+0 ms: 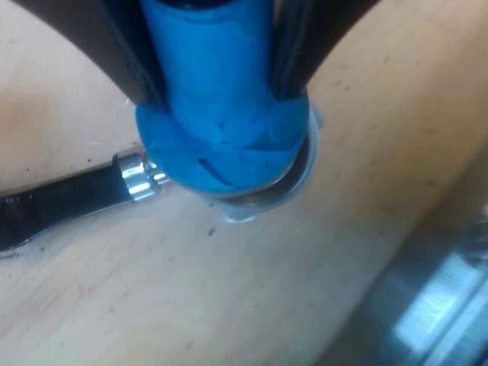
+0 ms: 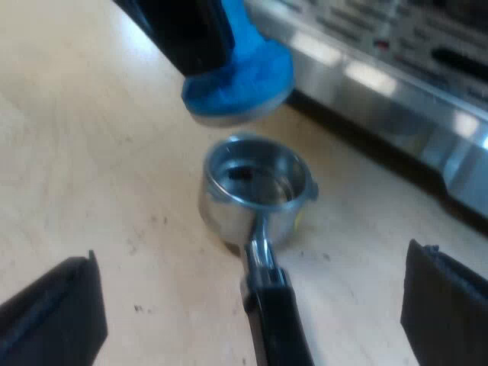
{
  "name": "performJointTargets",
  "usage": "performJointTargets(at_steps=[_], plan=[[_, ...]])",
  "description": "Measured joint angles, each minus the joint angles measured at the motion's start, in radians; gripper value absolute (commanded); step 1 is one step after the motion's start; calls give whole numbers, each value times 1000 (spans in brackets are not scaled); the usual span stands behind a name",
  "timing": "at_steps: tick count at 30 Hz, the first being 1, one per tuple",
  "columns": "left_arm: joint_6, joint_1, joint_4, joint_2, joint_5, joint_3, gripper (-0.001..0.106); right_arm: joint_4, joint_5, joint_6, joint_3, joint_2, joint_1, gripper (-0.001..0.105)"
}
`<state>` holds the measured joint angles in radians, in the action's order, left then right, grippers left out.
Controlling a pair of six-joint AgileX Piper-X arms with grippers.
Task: Grind coffee beans and then tamp
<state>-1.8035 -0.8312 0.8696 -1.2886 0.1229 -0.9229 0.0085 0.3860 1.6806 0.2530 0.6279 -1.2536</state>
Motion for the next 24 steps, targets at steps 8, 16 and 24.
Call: performJointTargets(at_steps=[8, 16, 24], plan=[[1, 140, 120, 123, -30, 8, 0, -9, -3, 14, 66, 2, 0, 81], [8, 265, 150, 218, -33, 113, 0, 36, -84, 14, 144, 76, 1, 81], [28, 410, 139, 225, -33, 229, 0, 26, -151, 14, 192, 194, 1, 81]])
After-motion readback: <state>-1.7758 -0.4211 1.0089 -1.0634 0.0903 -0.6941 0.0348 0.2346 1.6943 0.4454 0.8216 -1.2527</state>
